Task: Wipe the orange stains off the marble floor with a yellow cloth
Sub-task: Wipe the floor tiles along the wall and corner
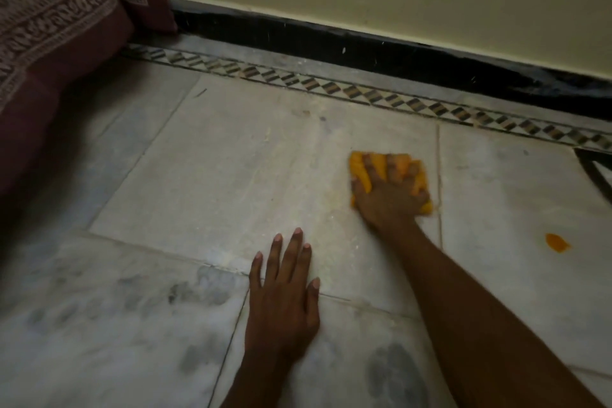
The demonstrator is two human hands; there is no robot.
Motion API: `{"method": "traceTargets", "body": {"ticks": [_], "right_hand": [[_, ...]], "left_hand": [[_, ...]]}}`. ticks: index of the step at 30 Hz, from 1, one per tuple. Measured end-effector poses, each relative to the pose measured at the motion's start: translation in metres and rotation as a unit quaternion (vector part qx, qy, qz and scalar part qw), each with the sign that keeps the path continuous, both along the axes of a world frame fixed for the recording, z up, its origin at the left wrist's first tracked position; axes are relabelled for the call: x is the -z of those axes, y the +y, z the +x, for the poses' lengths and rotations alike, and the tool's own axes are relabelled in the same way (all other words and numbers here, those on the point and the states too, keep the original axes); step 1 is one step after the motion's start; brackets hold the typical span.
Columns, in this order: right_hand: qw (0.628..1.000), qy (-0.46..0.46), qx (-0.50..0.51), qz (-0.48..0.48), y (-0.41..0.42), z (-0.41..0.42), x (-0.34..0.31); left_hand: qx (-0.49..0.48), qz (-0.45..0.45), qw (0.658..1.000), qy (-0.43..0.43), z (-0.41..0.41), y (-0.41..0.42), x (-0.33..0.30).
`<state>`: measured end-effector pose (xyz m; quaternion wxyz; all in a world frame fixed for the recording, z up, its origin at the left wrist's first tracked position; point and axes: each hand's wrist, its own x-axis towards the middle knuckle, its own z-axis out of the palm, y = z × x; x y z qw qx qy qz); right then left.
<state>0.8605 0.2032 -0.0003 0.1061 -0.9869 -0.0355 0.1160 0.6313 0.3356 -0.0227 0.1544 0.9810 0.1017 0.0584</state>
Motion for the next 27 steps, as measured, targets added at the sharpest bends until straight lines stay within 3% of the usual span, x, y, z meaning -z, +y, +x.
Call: {"method": "traceTargets", "body": {"ticks": [2, 4, 7, 9, 11, 14, 18, 21, 23, 25, 27], "right_hand": [[0.994, -0.043, -0.095, -0.011, -0.020, -0.052, -0.002], [0.987, -0.098, -0.122, -0.020, -0.064, -0.104, -0.005], [0.997, -0.046, -0.022, -0.051, -0.108, -0.096, -0.008], [0.999, -0.015, 0.039, -0.033, -0.093, -0.056, -0.007], [0.998, 0.006, 0.061, 0.015, -0.059, -0.019, -0.013], [0.999, -0.025, -0.025, -0.009, -0.037, -0.003, -0.001], [0.980, -0.091, -0.172, -0.048, -0.099, -0.036, 0.003], [0.996, -0.041, -0.053, -0.060, -0.123, -0.016, -0.002], [0.994, -0.058, 0.044, -0.078, -0.100, 0.018, 0.004], [0.995, -0.053, 0.064, -0.052, -0.054, 0.061, 0.006], [0.999, -0.032, 0.010, -0.005, -0.002, 0.086, 0.003]], "left_hand": [[0.002, -0.011, 1.000, -0.004, -0.001, -0.001, -0.001], [0.000, -0.026, 0.999, -0.023, -0.006, -0.003, -0.004], [0.000, -0.048, 0.996, -0.070, 0.008, -0.002, -0.014], [0.013, -0.074, 0.992, -0.097, 0.042, -0.002, -0.016], [0.039, -0.073, 0.994, -0.065, 0.080, -0.006, -0.016], [0.018, -0.019, 0.999, -0.037, 0.114, -0.012, 0.002], [0.001, -0.002, 1.000, -0.026, 0.113, -0.014, 0.007], [0.000, -0.012, 1.000, -0.009, 0.115, -0.014, 0.002], [-0.004, -0.011, 1.000, 0.000, 0.114, -0.014, 0.000], [-0.007, -0.007, 1.000, 0.008, 0.117, -0.014, -0.001], [-0.006, -0.002, 1.000, 0.006, 0.118, -0.014, -0.003]]}}
